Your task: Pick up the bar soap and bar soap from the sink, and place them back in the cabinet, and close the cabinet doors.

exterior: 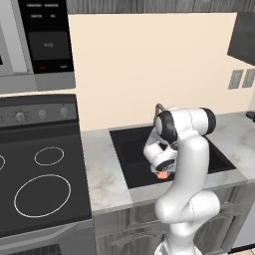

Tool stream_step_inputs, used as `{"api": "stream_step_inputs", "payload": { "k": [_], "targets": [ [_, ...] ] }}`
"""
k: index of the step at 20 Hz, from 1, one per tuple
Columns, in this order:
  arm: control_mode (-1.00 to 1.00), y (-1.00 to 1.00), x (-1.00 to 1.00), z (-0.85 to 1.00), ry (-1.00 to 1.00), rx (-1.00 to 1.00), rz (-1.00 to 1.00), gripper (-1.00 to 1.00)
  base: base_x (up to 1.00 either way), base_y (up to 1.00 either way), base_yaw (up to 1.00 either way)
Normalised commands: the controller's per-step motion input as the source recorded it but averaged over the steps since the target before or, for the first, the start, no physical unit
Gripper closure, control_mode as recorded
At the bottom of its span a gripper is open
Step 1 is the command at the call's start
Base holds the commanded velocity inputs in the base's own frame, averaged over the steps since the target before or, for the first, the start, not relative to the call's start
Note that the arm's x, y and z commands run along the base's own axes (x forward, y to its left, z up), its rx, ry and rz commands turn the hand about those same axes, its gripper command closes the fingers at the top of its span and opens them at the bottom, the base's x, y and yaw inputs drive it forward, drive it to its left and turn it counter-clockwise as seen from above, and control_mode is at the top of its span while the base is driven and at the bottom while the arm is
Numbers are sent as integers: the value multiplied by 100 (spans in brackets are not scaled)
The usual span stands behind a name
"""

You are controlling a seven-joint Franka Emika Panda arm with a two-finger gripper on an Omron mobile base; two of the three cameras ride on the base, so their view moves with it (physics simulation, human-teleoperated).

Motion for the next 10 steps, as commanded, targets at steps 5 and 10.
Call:
{"api": "stream_step_inputs", "payload": {
  "k": [5, 10],
  "targets": [
    [-100, 0, 20, -6, 0, 0, 0, -100, 0, 0, 0],
    [-100, 0, 20, -4, 0, 0, 0, -100, 0, 0, 0]
  ]
}}
